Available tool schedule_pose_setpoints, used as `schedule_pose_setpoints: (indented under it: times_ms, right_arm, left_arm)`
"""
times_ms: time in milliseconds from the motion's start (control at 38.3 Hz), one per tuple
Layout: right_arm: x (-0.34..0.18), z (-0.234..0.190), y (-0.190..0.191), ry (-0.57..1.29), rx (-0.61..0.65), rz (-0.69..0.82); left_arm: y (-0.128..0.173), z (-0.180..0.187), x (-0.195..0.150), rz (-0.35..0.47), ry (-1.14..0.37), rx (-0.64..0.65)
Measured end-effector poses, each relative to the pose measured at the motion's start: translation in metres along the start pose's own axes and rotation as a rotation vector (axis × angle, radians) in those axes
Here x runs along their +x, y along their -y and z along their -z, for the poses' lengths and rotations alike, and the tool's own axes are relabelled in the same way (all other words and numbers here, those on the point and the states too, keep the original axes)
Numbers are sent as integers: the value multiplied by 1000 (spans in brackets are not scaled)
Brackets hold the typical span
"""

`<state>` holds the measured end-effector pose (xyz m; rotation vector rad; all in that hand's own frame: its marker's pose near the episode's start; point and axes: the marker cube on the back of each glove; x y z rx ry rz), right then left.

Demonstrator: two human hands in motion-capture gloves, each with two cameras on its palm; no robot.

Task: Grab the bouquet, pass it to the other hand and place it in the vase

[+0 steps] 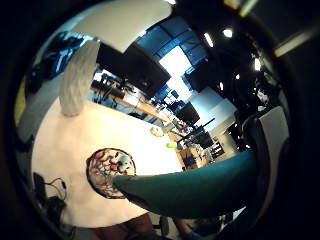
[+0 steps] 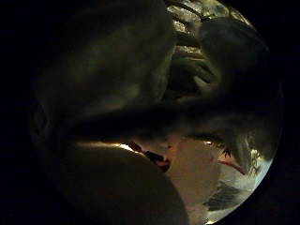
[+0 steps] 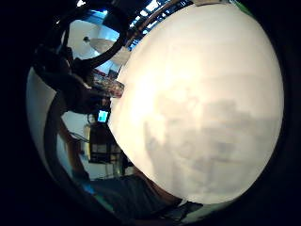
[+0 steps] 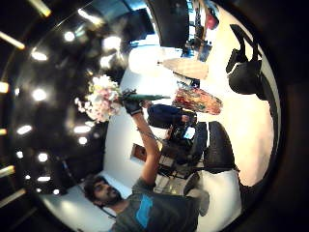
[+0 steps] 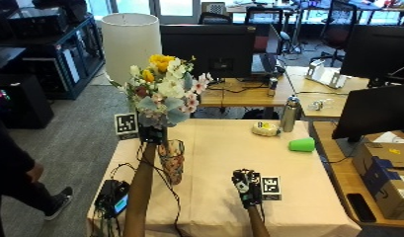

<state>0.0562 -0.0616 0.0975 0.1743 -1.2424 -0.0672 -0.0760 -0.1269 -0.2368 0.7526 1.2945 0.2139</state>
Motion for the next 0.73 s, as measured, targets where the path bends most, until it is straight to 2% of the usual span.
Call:
schedule_pose_setpoints:
  times_ms: [78, 183, 287, 391, 470, 626, 731]
  right_arm:
    - [6, -2, 3, -10, -8, 37]
    - [0, -5, 1, -33, -18, 61]
    - [-10, -8, 11, -17, -20, 312]
    - [-21, -10, 6, -24, -22, 270]
    - [-32, -14, 6, -8, -21, 324]
    - [-33, -19, -3, -48, -16, 101]
    - [-29, -21, 0, -47, -17, 112]
  left_arm:
    - [2, 2, -44, 119, -10, 8]
    - [-4, 1, -86, 231, -32, -34]
    - [-20, 1, -99, 294, 15, -60]
    - [-34, 5, -114, 268, 83, -38]
    - [-49, 8, -122, 224, 113, 22]
    - [-82, 13, -129, 103, 195, 154]
    - [-112, 7, -120, 40, 256, 212]
